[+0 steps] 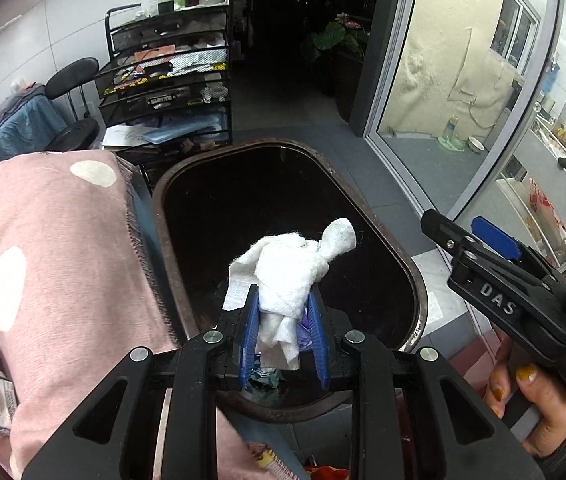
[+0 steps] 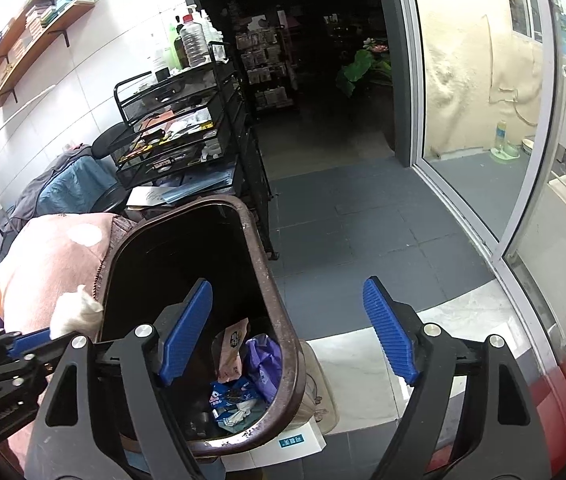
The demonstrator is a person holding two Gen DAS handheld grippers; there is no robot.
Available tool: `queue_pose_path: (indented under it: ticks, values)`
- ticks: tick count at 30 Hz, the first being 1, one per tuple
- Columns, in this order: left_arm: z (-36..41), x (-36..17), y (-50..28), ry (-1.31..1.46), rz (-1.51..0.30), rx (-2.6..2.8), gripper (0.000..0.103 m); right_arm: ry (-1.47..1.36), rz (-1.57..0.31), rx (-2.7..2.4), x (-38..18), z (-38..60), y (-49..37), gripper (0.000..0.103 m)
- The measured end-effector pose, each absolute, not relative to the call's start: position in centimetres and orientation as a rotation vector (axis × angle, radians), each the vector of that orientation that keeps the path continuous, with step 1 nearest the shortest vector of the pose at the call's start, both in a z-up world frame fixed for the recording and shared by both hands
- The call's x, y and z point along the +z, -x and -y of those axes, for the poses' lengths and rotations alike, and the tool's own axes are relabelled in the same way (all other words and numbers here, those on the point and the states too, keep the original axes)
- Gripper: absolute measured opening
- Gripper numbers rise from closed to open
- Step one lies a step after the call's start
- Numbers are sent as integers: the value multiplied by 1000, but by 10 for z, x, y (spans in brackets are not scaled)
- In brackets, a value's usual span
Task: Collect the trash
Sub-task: 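Carry the paper and tissue over the brown bin and open both tools to drop them, then move back over the bed and grasp the crumpled silver foil with the left tool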
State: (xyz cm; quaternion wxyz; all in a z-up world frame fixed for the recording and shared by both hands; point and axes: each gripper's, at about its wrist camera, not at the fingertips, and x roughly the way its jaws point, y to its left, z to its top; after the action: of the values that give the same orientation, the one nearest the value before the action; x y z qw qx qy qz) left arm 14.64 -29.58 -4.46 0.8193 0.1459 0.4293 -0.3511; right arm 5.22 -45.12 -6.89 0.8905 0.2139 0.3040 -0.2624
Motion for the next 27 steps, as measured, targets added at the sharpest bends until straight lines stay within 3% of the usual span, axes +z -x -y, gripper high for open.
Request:
queue_pose_path:
  ticks: [4,6,8,10,13,27]
  values:
    - [301,-50,-146,-328,-920,-745,25,-459,-631,-560,-70,456,-50,81]
    - [303,-52,-146,-333,-922,-745,31,-465,-632,-564,-72,457,-49,81]
    - [303,-53,-146,-335,-917,-738,58,-470,-633,-566,-72,458,-49,82]
    - [301,-51,-145,-322,-898,-740,70,-470,-633,-565,-73,458,-50,83]
    - [298,-47,-145,-309,-878,-742,79,-468,-631,-566,-73,458,-50,84]
    - [269,-19,-141,-274,-789,-677,88,-431,-630,-495,-72,438,-55,85]
